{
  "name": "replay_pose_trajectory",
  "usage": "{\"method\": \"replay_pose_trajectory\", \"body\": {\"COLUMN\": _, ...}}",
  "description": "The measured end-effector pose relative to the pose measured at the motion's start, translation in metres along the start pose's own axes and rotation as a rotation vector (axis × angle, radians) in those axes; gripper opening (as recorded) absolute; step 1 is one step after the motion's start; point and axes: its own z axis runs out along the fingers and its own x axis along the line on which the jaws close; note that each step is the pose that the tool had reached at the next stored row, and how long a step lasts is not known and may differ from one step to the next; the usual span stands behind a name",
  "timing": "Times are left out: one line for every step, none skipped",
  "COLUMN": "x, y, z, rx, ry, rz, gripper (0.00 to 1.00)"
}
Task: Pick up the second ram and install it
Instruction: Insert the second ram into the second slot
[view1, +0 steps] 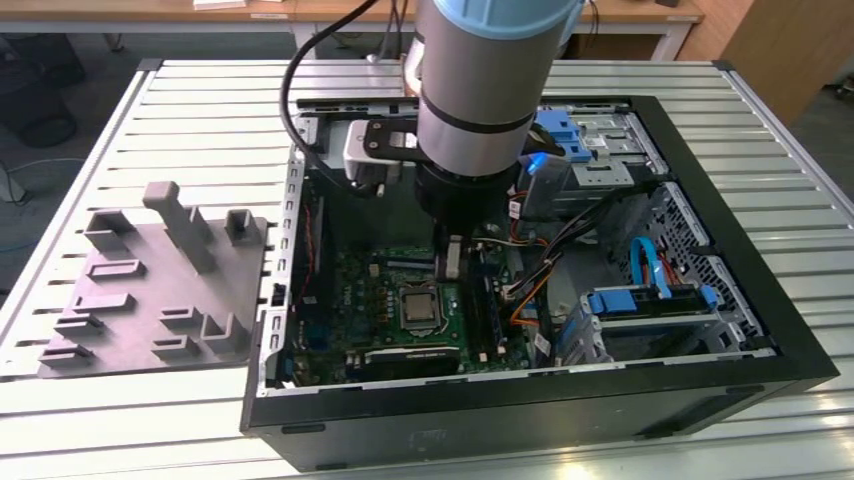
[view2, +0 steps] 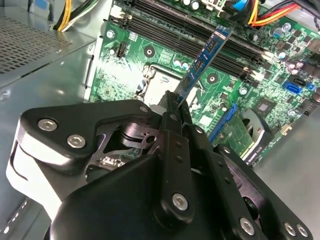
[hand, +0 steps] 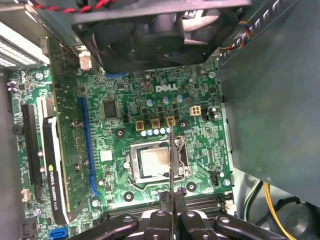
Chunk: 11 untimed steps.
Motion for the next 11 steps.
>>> {"method": "replay_pose_trajectory", "body": {"x": -0.0002, "y": 0.0001, "z": -0.0019, "rx": -0.0001, "ry": -0.0010, "rz": 0.001, "gripper": 0.14}}
{"method": "replay_pose_trajectory", "body": {"x": -0.0003, "y": 0.0001, "z": -0.0029, "rx": -0.0003, "ry": -0.0021, "rz": 0.001, "gripper": 0.14}}
{"method": "replay_pose_trajectory", "body": {"x": -0.0006, "y": 0.0001, "z": -0.0032, "rx": -0.0003, "ry": -0.0038, "rz": 0.002, "gripper": 0.14}}
{"method": "replay_pose_trajectory", "body": {"x": -0.0006, "y": 0.0001, "z": -0.0031, "rx": -0.0003, "ry": -0.0055, "rz": 0.006, "gripper": 0.14}}
{"method": "replay_pose_trajectory", "body": {"x": -0.0006, "y": 0.0001, "z": -0.0032, "rx": -0.0001, "ry": -0.0065, "rz": 0.013, "gripper": 0.14}}
{"method": "replay_pose_trajectory", "body": {"x": -0.0006, "y": 0.0001, "z": -0.0032, "rx": 0.0005, "ry": -0.0074, "rz": 0.023, "gripper": 0.14}}
{"method": "replay_pose_trajectory", "body": {"x": -0.0007, "y": 0.0001, "z": -0.0032, "rx": 0.0013, "ry": -0.0080, "rz": 0.036, "gripper": 0.14}}
{"method": "replay_pose_trajectory", "body": {"x": -0.0007, "y": 0.0001, "z": -0.0033, "rx": 0.0021, "ry": -0.0086, "rz": 0.048, "gripper": 0.14}}
{"method": "replay_pose_trajectory", "body": {"x": -0.0006, "y": 0.0001, "z": -0.0033, "rx": 0.0028, "ry": -0.0090, "rz": 0.060, "gripper": 0.14}}
{"method": "replay_pose_trajectory", "body": {"x": -0.0006, "y": 0.0002, "z": -0.0032, "rx": 0.0036, "ry": -0.0095, "rz": 0.071, "gripper": 0.14}}
{"method": "replay_pose_trajectory", "body": {"x": -0.0006, "y": 0.0002, "z": -0.0032, "rx": 0.0043, "ry": -0.0100, "rz": 0.083, "gripper": 0.14}}
